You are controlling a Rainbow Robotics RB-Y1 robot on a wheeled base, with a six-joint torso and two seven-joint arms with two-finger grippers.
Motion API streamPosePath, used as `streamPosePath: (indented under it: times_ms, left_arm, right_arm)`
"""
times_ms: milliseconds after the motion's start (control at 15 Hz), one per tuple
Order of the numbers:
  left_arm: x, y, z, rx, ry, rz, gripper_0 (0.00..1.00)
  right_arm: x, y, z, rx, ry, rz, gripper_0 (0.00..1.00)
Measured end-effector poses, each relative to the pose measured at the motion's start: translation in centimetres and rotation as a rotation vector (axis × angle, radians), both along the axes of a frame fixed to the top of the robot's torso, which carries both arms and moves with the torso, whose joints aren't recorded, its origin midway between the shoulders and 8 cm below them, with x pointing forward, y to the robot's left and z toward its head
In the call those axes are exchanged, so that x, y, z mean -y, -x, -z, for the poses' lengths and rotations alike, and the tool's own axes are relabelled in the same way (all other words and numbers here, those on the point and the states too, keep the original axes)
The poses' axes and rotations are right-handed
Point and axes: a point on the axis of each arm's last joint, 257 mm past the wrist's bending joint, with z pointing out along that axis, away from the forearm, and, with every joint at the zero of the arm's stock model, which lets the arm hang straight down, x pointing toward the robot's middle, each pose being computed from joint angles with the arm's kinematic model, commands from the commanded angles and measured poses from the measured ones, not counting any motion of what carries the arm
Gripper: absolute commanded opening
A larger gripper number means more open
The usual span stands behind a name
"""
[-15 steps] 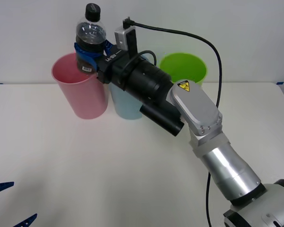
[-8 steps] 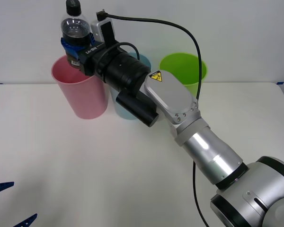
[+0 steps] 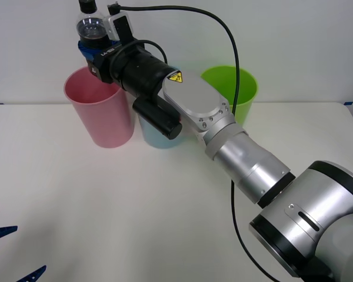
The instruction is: Put cans in the blue bin and PET bottles in the pink bin and trash in the green bin.
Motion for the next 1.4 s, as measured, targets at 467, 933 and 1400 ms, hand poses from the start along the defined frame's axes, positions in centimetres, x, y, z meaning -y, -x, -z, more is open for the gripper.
streamPosePath:
  times_ms: [467, 933, 1400]
  left_arm:
    - [0.0, 0.0, 0.0, 0.000, 0.000, 0.000, 1.00]
    - [0.0, 0.0, 0.0, 0.000, 0.000, 0.000, 1.00]
    - [0.0, 0.0, 0.0, 0.000, 0.000, 0.000, 1.00]
  right_arm:
    - [-0.8, -1.4, 1.5, -0.033, 0.072, 0.016, 0.00]
    - [-2.0, -0.5, 1.7, -0.051, 0.069, -0.011, 0.00]
    - [-2.7, 0.1, 2.5, -0.057, 0.085, -0.026, 0.00]
